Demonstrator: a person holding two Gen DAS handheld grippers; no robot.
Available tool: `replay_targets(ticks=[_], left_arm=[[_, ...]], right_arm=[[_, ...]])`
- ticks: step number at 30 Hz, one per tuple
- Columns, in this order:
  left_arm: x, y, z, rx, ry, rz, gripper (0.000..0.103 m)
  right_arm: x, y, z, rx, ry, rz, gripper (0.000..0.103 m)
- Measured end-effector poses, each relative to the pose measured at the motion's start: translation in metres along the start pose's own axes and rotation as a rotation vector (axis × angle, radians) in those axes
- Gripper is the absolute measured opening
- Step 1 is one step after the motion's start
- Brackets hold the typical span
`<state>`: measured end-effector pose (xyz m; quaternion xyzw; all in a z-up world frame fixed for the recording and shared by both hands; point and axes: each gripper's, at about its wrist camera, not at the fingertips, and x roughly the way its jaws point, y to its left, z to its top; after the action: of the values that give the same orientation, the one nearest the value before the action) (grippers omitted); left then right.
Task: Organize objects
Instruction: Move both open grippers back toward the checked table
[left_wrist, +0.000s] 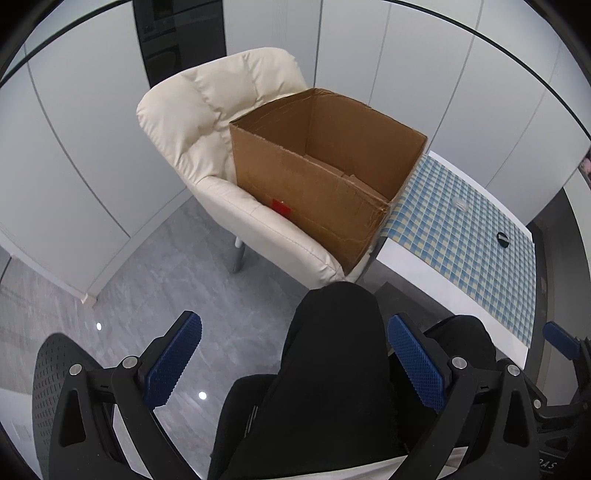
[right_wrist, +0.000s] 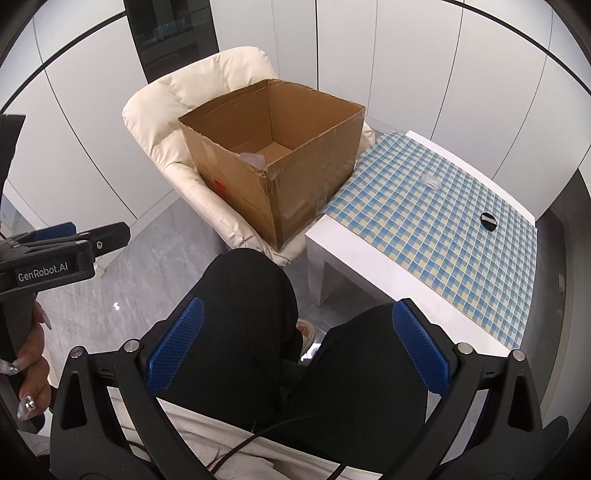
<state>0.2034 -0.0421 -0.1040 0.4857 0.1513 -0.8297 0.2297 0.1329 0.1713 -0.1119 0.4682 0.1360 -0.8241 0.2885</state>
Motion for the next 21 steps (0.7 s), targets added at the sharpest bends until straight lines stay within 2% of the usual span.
replay_targets(ticks=[8, 12, 16, 21], left_arm=[[0.000, -0.005, 0.002, 0.014, -0.004, -0.007, 0.101], [0.001, -0.015, 0.002, 0.062, -0.005, 0.017, 0.101], [0.001, -0.023, 0.004, 0.081, -0.010, -0.005, 0.101], [-0.002, -0.038, 0.009, 0.129, -0.045, 0.016, 0.101]], right_arm=[[0.000, -0.002, -0.001, 0.008, -0.001, -0.004, 0.103], [-0.001, -0.006, -0.002, 0.025, 0.001, 0.000, 0.103], [-0.002, -0.014, -0.003, 0.047, 0.001, -0.005, 0.103], [-0.001, -0.025, -0.006, 0.077, 0.007, -0.024, 0.103]])
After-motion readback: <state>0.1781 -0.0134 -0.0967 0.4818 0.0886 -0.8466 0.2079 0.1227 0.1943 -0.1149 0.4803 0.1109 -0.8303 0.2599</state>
